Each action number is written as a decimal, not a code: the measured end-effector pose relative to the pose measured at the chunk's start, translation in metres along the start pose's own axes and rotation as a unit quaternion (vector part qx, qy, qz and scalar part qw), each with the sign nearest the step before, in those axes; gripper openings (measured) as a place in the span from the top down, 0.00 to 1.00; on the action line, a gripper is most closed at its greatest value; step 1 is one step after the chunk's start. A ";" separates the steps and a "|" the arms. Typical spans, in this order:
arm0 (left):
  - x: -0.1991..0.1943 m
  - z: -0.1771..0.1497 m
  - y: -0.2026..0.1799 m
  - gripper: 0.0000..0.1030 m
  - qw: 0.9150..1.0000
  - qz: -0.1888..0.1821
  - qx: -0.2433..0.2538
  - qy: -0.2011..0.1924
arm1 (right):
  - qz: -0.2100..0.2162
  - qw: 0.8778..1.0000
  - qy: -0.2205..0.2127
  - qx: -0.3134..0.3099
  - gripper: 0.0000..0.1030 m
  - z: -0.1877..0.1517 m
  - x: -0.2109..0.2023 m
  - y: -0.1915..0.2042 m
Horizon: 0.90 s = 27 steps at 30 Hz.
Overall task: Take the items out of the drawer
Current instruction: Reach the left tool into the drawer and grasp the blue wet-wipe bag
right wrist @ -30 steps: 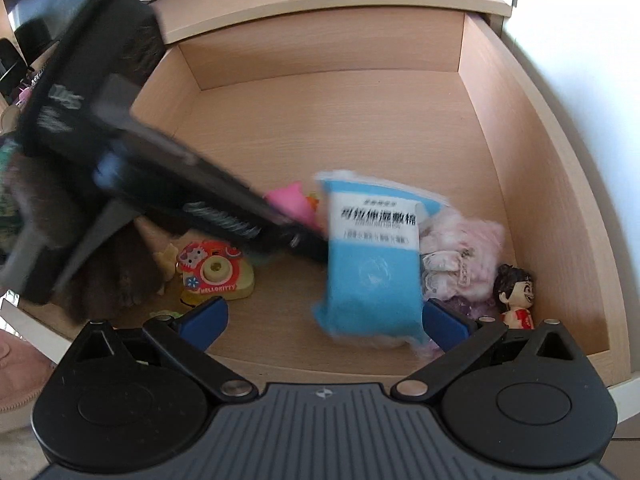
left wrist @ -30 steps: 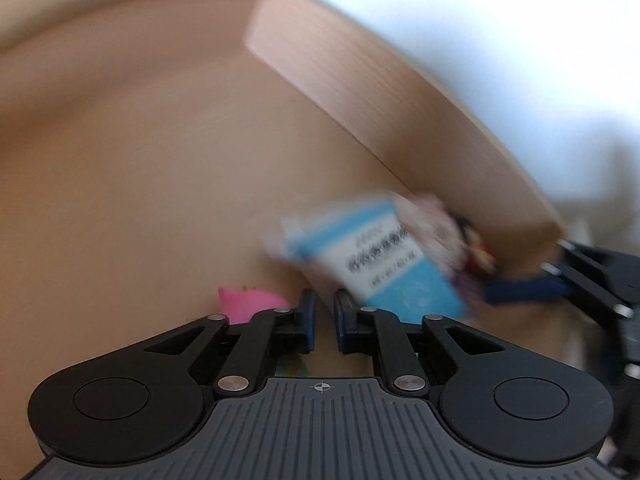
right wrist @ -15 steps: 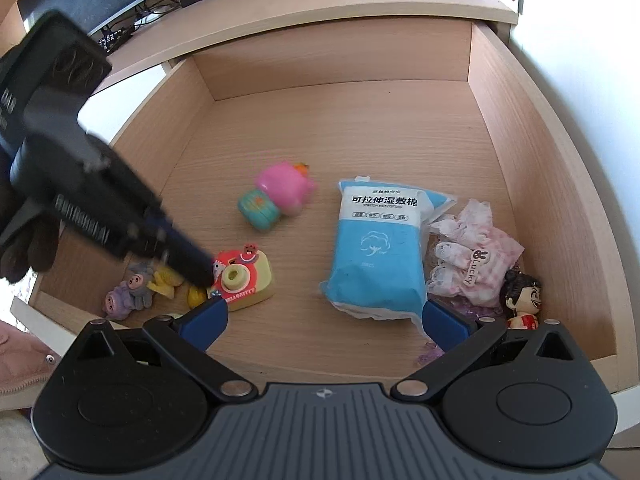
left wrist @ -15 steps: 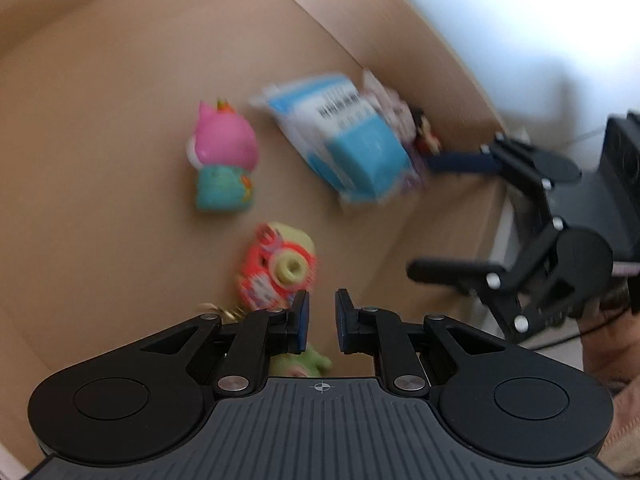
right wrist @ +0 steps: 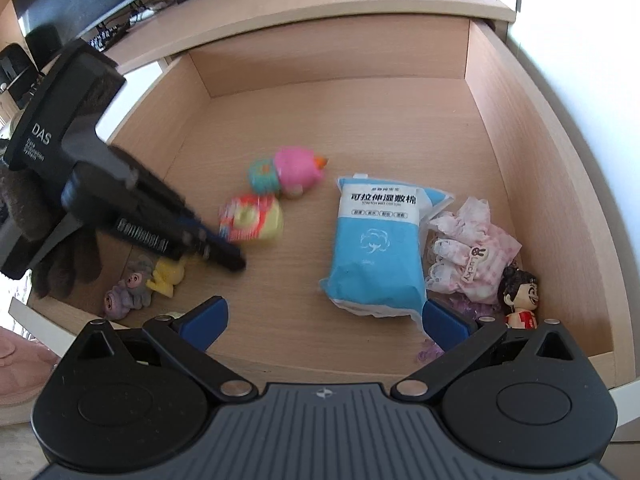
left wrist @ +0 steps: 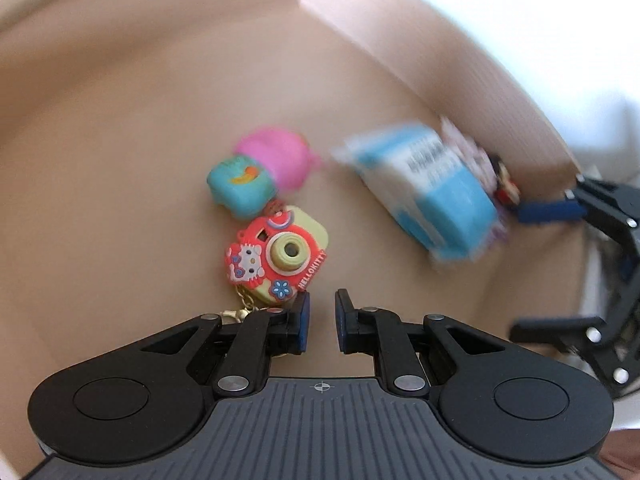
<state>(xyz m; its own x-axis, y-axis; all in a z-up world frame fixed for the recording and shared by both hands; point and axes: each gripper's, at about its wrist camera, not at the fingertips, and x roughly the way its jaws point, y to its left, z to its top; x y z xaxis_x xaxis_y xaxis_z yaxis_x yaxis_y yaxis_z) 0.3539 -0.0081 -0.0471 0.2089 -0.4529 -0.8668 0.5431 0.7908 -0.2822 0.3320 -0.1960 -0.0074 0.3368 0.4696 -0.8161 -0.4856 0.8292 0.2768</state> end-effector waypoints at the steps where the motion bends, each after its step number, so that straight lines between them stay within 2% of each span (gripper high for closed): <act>1: -0.007 0.001 -0.005 0.85 0.999 0.006 0.027 -0.026 | 0.000 1.000 0.007 0.002 0.00 0.001 0.000 0.000; 4: -0.041 -0.002 -0.016 0.85 0.988 0.022 0.101 -0.117 | 0.000 1.000 0.018 0.003 0.00 0.001 0.000 0.000; 5: -0.050 -0.002 -0.021 0.84 0.979 0.041 0.128 -0.150 | -0.003 1.000 0.021 0.004 0.00 0.001 0.000 0.001; 7: -0.052 0.004 -0.033 0.84 0.959 0.097 0.185 -0.191 | -0.006 1.000 0.025 0.004 0.00 0.001 0.002 0.001; 8: -0.050 0.007 -0.035 0.84 0.949 0.119 0.212 -0.200 | -0.007 1.000 0.027 0.005 0.00 0.000 0.002 0.001; 9: -0.044 0.012 -0.036 0.84 0.944 0.127 0.230 -0.199 | -0.008 1.000 0.028 0.005 0.00 0.000 0.002 0.001; 10: -0.037 0.018 -0.034 0.83 0.944 0.127 0.238 -0.188 | -0.009 1.000 0.030 0.004 0.00 0.000 0.002 0.001; 11: -0.032 0.025 -0.028 0.83 0.949 0.121 0.236 -0.171 | -0.010 1.000 0.030 0.004 0.00 -0.001 0.001 0.001; 13: -0.026 0.034 -0.016 0.83 0.967 0.085 0.196 -0.140 | -0.010 1.000 0.029 0.004 0.00 -0.003 0.000 0.001; 14: -0.026 0.038 -0.013 0.83 0.978 0.047 0.163 -0.125 | -0.010 1.000 0.028 0.003 0.00 -0.004 -0.001 0.001; 15: -0.027 0.038 -0.014 0.83 0.984 0.001 0.137 -0.114 | -0.010 1.000 0.025 0.003 0.00 -0.006 -0.002 0.001; 17: -0.020 0.040 -0.019 0.83 0.989 -0.092 0.071 -0.090 | -0.009 1.000 0.021 0.000 0.00 -0.009 -0.004 0.001; 18: -0.007 0.043 -0.022 0.83 0.991 -0.117 0.024 -0.066 | -0.008 1.000 0.020 0.000 0.00 -0.011 -0.005 0.001; 19: 0.004 0.046 -0.025 0.83 0.991 -0.127 -0.021 -0.035 | -0.007 1.000 0.021 0.000 0.00 -0.012 -0.005 0.001; 21: 0.022 0.049 -0.033 0.83 0.991 -0.118 -0.063 -0.002 | -0.005 1.000 0.024 0.001 0.00 -0.013 -0.006 0.000; 24: 0.038 0.050 -0.042 0.83 0.991 -0.092 -0.096 -0.003 | -0.009 1.000 0.021 -0.001 0.00 -0.013 -0.008 0.001; 26: 0.049 0.053 -0.047 0.78 0.989 -0.090 -0.115 -0.006 | -0.009 1.000 0.012 -0.004 0.00 -0.017 -0.011 0.001; 27: 0.052 0.054 -0.049 0.71 0.989 -0.090 -0.118 -0.008 | -0.007 1.000 0.007 -0.005 0.00 -0.019 -0.012 0.001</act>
<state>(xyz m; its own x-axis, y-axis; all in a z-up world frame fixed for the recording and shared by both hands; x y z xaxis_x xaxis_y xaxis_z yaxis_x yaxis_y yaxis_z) 0.3825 -0.0930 -0.0561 0.1411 -0.5999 -0.7875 0.3683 0.7702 -0.5208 0.3119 -0.2067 -0.0069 0.3333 0.4536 -0.8265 -0.4895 0.8325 0.2594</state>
